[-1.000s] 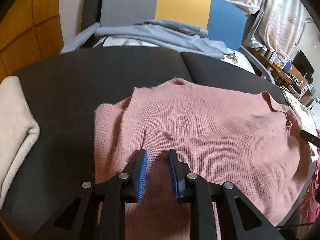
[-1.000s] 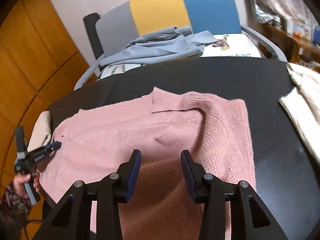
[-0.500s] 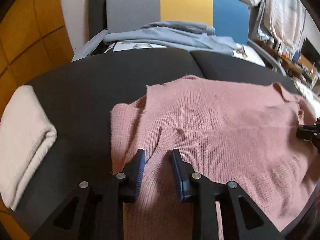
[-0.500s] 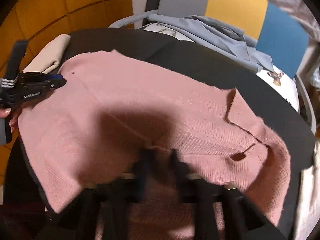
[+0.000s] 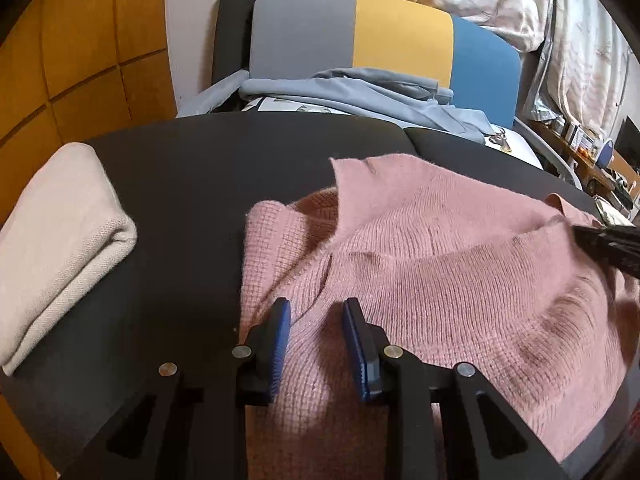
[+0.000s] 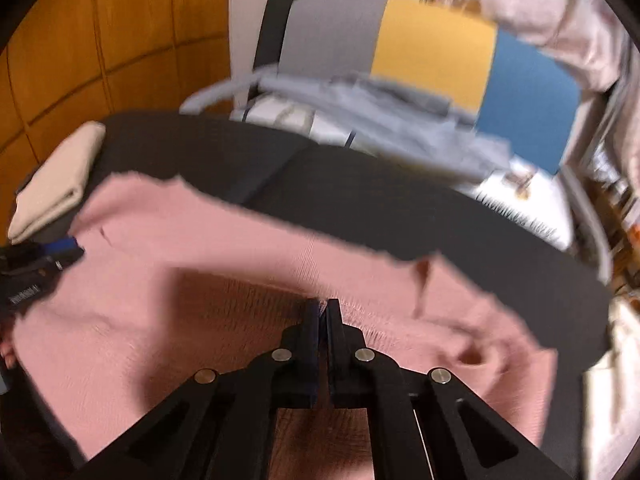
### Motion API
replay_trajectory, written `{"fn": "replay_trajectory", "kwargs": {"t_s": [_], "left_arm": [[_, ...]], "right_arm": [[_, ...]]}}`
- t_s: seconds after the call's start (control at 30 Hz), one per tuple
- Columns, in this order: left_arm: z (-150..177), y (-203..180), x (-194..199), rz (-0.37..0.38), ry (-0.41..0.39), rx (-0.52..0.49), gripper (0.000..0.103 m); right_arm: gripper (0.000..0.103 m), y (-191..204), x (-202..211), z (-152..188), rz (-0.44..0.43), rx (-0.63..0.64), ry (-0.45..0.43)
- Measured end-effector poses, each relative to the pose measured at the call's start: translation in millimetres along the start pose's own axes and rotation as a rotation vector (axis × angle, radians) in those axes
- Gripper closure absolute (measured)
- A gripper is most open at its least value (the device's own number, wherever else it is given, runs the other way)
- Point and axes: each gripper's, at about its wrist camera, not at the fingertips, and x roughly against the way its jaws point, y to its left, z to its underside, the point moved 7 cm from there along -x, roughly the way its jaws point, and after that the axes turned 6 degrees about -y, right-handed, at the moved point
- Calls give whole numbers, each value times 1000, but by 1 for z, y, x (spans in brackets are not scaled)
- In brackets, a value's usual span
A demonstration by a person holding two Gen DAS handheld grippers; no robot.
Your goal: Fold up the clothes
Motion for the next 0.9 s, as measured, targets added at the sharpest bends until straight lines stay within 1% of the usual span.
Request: {"fn": "replay_trajectory", "kwargs": {"t_s": [0.03, 0.1, 0.13, 0.17, 0.2, 0.23, 0.27, 0.3, 0.33, 0.37, 0.4, 0.43, 0.47, 0.5, 0.53, 0.57, 0.6, 0.63, 0.67, 0.7, 0.77, 0.83, 0.9], "left_arm": [[0, 2, 1, -5, -4, -2, 75], [-3, 9, 4, -52, -22, -2, 75], [-2, 17, 1, -57, -12, 30, 75], [0, 25, -2, -62, -2, 64, 75], [1, 32, -6, -67, 8, 98, 72], [3, 40, -9, -72, 18, 131, 71], [5, 45, -11, -46, 22, 187, 71], [6, 51, -12, -12, 28, 263, 71], [7, 56, -12, 14, 34, 317, 71], [8, 60, -12, 40, 41, 370, 71], [8, 61, -10, 51, 40, 388, 71], [9, 61, -6, 55, 32, 387, 71], [9, 62, -2, 59, 25, 386, 72], [8, 61, 4, 46, 6, 364, 72], [7, 62, 11, 24, -22, 346, 72], [6, 62, 19, 1, -51, 328, 73], [4, 61, 25, 2, -75, 330, 74], [3, 60, 31, 3, -98, 332, 74], [4, 60, 35, 16, -109, 341, 74], [6, 59, 38, 34, -113, 354, 74], [16, 57, 45, 73, -120, 369, 74], [30, 53, 52, 104, -121, 363, 74], [45, 50, 60, 130, -114, 351, 74]], "right_arm": [[100, -2, -6, 3, -12, -21, 11], [100, -8, 9, -6, -47, -100, -33], [100, -11, 19, -13, -68, -145, -62], [100, -11, 32, -21, -79, -161, -103], [100, -8, 46, -32, -82, -155, -153], [100, -7, 50, -38, -74, -136, -169], [100, -5, 43, -40, -57, -108, -158], [100, -4, 37, -43, -39, -80, -148], [99, -5, 25, -40, -36, -71, -116], [99, -7, 4, -31, -54, -84, -53], [99, -9, -15, -20, -71, -95, 16], [98, -10, -28, -11, -70, -97, 59], [95, -10, -29, -10, -60, -92, 51], [88, -11, -20, -13, -33, -79, 21], [71, -13, -9, -17, 2, -70, -6], [63, -14, 7, -21, 25, -70, -57], [59, -13, 28, -26, 38, -73, -126], [59, -11, 44, -29, 35, -74, -174], [59, -6, 56, -28, 12, -72, -198], [59, 1, 59, -26, -14, -69, -197], [61, 16, 53, -19, -64, -62, -163], [64, 31, 47, -12, -114, -55, -129], [64, 46, 41, -5, -164, -48, -95]]}}
